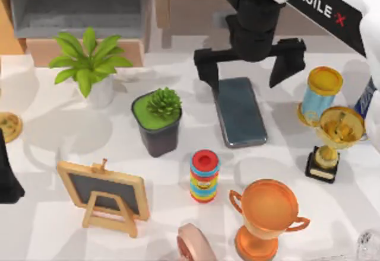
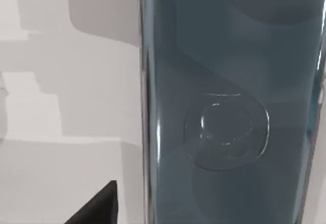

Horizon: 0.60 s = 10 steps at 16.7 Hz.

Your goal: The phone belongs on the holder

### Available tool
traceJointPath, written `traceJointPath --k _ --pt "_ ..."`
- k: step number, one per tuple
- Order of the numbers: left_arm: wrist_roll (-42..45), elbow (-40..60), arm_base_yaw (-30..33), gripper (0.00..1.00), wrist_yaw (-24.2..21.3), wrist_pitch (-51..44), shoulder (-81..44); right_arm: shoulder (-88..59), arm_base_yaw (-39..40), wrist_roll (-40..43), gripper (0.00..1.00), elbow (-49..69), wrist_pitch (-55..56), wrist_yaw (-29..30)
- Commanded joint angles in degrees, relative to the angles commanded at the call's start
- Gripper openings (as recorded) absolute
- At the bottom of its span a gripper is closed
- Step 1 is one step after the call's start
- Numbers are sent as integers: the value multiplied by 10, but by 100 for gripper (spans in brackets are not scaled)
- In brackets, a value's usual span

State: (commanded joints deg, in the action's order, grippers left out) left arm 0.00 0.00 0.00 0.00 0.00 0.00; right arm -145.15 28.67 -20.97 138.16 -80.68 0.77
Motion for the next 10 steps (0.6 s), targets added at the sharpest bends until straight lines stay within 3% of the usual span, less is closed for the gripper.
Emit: traceJointPath --k 10 --pt "0 0 0 100 0 0 0 -13 3 -3 100 -36 40 0"
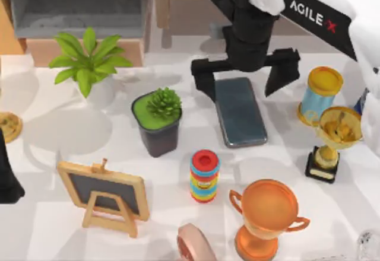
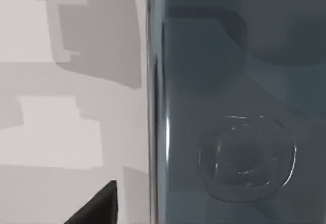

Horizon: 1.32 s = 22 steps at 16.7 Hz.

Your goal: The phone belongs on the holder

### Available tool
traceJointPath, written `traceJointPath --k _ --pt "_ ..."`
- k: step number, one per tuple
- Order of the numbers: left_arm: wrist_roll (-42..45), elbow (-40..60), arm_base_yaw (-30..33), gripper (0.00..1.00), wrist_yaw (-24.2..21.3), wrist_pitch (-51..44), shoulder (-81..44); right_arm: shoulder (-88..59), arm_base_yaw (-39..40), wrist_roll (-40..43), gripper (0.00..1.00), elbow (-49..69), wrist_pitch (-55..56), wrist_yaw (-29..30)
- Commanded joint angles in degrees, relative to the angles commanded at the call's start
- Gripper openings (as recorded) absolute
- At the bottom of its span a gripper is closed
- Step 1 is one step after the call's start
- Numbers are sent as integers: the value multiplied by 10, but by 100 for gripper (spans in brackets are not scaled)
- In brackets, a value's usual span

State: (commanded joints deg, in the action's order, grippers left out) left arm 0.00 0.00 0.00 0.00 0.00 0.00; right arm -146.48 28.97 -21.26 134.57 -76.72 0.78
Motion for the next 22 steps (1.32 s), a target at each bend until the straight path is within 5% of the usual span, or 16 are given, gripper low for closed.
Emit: traceJointPath --k 10,22 --pt "0 0 0 100 0 0 0 -13 -2 1 100 -106 122 0" --pt "0 0 0 100 0 0 0 -13 -2 1 10 -106 122 0"
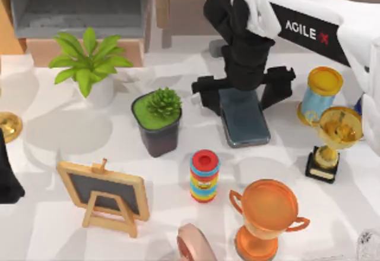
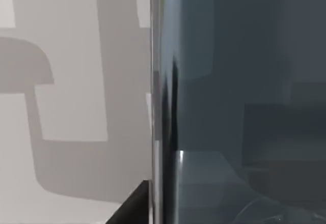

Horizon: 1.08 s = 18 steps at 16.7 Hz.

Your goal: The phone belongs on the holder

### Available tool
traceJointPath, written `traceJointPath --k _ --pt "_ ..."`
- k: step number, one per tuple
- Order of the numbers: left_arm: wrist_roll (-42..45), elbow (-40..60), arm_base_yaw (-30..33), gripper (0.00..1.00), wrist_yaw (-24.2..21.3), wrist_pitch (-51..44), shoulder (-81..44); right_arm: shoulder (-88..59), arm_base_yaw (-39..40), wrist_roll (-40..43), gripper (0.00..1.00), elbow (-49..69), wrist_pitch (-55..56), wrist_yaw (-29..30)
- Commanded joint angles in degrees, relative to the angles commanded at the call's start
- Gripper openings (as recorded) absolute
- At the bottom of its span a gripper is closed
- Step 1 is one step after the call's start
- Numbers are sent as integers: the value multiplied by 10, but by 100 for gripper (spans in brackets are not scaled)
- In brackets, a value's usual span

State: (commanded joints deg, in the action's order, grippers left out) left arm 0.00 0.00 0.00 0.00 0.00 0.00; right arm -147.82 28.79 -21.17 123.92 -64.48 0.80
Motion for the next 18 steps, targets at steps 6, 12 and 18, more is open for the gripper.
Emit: traceJointPath --k 6,12,18 --pt "0 0 0 100 0 0 0 0 0 0 0 0 0 0" --pt "0 0 0 100 0 0 0 21 3 2 0 8 -16 7" --pt "0 0 0 100 0 0 0 28 -1 3 0 33 -47 7"
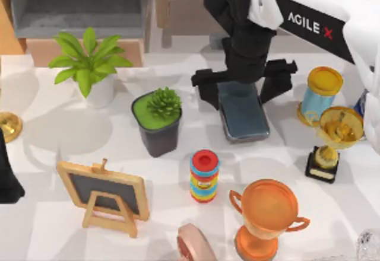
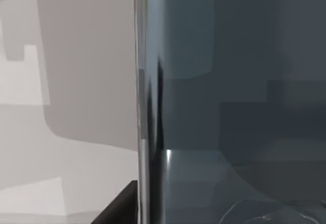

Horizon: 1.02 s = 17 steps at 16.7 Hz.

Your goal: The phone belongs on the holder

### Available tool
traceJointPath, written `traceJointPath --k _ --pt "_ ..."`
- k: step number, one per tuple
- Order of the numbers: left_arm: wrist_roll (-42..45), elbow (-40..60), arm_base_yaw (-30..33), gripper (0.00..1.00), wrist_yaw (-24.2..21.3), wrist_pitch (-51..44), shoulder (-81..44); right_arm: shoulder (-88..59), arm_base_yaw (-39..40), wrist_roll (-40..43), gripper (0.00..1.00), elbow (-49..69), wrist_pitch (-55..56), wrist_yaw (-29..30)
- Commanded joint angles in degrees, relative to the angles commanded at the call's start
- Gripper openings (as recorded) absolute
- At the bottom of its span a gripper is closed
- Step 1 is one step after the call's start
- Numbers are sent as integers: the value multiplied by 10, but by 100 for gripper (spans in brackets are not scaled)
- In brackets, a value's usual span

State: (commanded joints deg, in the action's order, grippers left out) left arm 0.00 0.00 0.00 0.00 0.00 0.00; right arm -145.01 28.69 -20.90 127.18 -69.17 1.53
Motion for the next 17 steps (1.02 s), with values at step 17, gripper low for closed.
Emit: traceJointPath --k 17 --pt "0 0 0 100 0 0 0 436 -195 153 0 -142 186 -73"
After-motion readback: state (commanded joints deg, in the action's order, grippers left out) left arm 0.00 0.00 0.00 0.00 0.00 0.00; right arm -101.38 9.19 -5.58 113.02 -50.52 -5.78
